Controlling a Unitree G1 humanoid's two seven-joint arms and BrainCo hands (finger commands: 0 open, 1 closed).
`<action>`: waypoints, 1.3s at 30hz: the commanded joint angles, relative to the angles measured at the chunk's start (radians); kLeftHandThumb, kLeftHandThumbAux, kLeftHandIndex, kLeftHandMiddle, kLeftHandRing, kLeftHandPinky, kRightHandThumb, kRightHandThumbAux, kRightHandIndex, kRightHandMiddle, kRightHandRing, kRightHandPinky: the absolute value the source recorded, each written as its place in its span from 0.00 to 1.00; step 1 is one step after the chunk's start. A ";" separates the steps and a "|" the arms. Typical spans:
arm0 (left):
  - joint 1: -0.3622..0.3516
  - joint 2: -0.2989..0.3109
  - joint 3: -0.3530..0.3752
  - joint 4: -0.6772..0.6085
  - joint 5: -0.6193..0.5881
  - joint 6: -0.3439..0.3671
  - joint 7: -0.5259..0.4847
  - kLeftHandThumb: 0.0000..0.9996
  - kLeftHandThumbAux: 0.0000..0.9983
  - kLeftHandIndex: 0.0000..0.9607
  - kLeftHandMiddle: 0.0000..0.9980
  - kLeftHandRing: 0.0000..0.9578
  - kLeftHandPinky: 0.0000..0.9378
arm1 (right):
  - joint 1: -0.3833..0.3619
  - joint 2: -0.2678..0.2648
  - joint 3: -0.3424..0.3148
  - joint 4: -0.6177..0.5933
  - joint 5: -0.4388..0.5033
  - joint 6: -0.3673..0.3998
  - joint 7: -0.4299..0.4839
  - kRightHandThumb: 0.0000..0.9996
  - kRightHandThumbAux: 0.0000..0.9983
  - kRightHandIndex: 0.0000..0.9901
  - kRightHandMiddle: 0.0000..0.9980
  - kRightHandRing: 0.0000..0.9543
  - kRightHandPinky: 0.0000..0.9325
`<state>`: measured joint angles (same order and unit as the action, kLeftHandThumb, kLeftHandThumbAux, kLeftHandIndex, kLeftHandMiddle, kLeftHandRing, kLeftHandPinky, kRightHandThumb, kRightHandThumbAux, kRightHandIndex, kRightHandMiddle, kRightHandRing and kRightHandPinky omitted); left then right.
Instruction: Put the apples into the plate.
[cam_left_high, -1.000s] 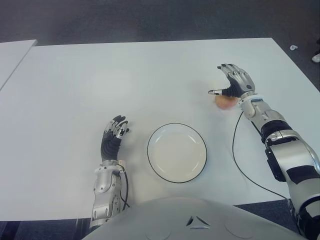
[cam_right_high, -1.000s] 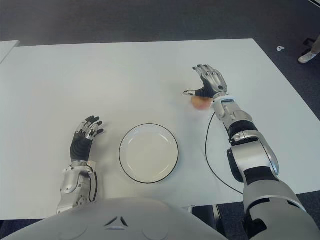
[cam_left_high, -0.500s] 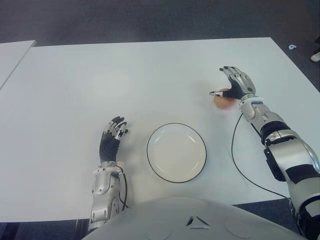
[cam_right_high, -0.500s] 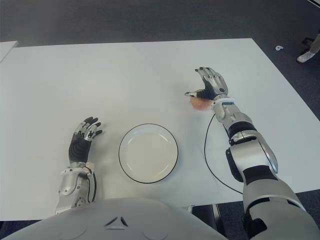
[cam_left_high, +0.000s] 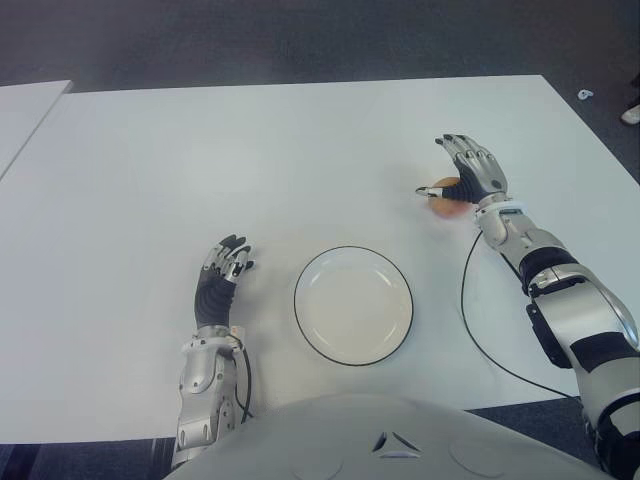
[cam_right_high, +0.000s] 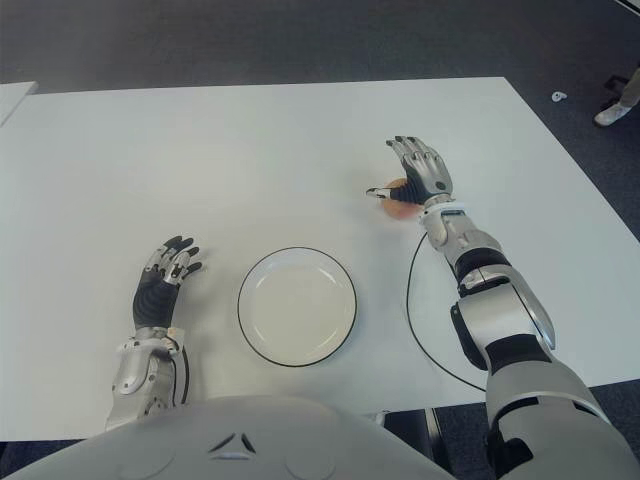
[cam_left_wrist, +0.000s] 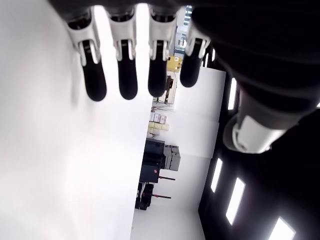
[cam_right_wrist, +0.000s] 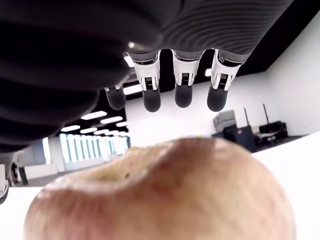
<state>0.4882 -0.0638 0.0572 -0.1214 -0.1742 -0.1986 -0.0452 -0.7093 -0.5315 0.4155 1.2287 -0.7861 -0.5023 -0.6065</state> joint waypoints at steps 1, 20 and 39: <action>0.007 0.005 0.002 0.002 -0.013 0.020 -0.015 0.41 0.61 0.23 0.23 0.27 0.32 | 0.044 -0.001 0.005 -0.024 0.022 -0.022 -0.011 0.43 0.43 0.02 0.04 0.03 0.02; 0.013 0.012 0.008 0.026 -0.027 -0.045 -0.064 0.38 0.59 0.23 0.22 0.26 0.31 | 0.119 -0.027 -0.003 -0.076 0.066 -0.036 -0.008 0.44 0.43 0.01 0.04 0.03 0.00; 0.044 -0.008 0.004 -0.025 -0.011 0.004 -0.043 0.39 0.57 0.23 0.22 0.26 0.30 | 0.152 -0.009 -0.005 -0.038 0.094 -0.002 0.049 0.40 0.46 0.01 0.05 0.04 0.01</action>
<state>0.5241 -0.0709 0.0607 -0.1534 -0.1789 -0.1859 -0.0835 -0.5664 -0.5581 0.4108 1.1608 -0.7023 -0.5293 -0.5778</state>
